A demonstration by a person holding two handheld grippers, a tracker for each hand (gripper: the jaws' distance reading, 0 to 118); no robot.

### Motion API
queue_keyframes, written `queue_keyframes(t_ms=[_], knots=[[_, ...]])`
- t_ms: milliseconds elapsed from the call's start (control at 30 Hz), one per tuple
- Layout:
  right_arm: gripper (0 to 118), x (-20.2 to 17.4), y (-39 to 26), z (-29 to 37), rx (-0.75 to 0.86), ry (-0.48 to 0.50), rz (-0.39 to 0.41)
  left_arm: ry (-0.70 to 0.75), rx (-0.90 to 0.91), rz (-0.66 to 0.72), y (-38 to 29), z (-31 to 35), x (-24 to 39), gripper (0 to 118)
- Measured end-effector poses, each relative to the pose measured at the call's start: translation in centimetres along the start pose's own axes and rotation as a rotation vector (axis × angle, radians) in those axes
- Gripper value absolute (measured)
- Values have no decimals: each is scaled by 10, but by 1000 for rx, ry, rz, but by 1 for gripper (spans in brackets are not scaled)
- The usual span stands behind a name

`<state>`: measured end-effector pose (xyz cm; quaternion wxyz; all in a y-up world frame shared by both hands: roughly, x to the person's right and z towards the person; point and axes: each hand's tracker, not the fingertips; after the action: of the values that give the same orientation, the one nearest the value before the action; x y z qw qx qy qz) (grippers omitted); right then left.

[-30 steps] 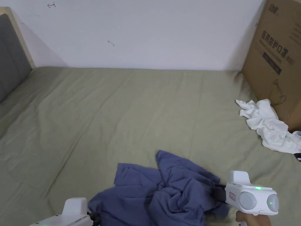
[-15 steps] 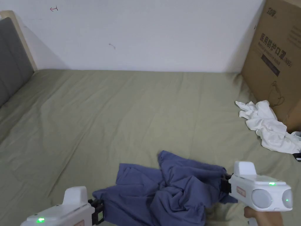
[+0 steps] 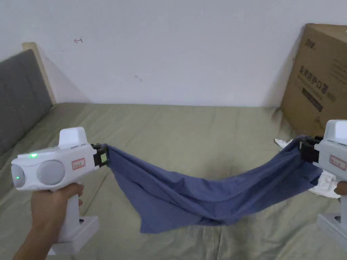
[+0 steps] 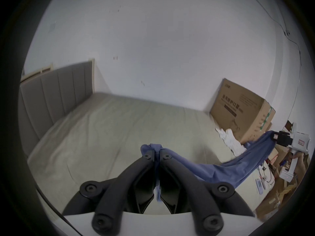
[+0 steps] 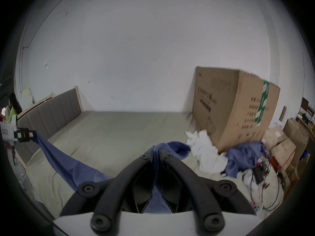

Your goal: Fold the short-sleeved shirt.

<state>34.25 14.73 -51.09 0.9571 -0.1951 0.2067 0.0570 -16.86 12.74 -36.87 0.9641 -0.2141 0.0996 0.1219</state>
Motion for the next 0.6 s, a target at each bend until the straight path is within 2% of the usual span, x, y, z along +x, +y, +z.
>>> queue_keyframes(t_ms=[167, 367, 433, 467, 600], knots=[[4, 7, 52, -4, 75, -53, 15, 52, 74, -66, 71, -9, 4, 2], [4, 13, 106, -12, 151, -93, 37, 95, 180, -73, 141, -25, 11, 2], [4, 14, 117, -16, 168, -100, 43, 104, 178, -126, 158, -30, 14, 2], [4, 14, 123, -20, 175, -106, 53, 62, 103, -79, 161, -35, 16, 2], [4, 14, 128, -37, 180, -111, 57, 109, 146, -151, 175, -55, 15, 2]])
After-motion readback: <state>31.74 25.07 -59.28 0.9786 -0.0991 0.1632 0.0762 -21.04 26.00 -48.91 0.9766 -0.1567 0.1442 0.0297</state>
